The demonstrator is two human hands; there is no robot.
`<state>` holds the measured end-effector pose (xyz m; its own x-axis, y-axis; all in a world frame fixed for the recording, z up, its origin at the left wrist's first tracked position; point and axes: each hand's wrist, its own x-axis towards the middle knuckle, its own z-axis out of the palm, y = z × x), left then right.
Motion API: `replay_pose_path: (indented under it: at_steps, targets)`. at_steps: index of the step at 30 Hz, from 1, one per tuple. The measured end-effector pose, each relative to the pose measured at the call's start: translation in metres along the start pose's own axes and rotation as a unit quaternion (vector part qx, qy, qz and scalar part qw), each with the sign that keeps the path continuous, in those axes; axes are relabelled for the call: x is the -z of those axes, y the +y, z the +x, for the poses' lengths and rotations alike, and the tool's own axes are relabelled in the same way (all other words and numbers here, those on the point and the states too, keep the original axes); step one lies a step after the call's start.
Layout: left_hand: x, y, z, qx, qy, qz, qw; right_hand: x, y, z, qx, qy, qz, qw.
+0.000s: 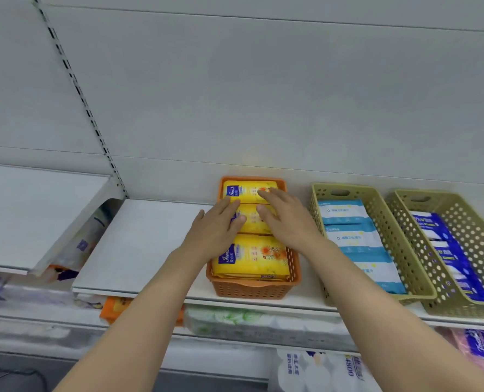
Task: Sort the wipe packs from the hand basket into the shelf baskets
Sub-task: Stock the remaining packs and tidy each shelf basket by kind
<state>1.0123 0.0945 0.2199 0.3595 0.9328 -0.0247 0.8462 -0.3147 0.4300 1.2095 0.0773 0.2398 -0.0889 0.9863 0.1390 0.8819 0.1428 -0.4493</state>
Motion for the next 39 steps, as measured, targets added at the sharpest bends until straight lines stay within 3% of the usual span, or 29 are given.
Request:
replay_pose_path:
  at_steps: [7,12,19,25,30,35,39]
  targets:
    - [-0.003,-0.003,0.04,0.012,-0.063,0.059,0.996,-0.009,0.01,0.032,-0.037,-0.105,-0.05,0.992]
    - [-0.004,-0.006,0.041,-0.005,-0.058,0.068,0.996,-0.015,0.013,0.023,-0.032,-0.097,-0.066,0.993]
    - [-0.009,-0.012,0.0,-0.022,-0.033,-0.005,0.999,-0.014,0.016,0.0,-0.015,-0.086,0.01,0.996]
    - [-0.017,-0.006,-0.005,-0.021,-0.032,0.016,0.999,-0.027,0.012,-0.017,-0.006,-0.073,-0.031,0.997]
    - [-0.017,-0.01,-0.023,0.0,0.037,-0.1,0.994,-0.023,0.009,-0.03,-0.086,0.058,0.155,0.983]
    - [-0.021,-0.008,-0.04,0.028,0.006,-0.202,0.979,-0.035,0.009,-0.05,-0.155,0.025,0.231,0.96]
    - [-0.02,-0.004,-0.037,0.024,0.002,-0.198,0.98,-0.033,0.007,-0.05,-0.157,0.031,0.249,0.955]
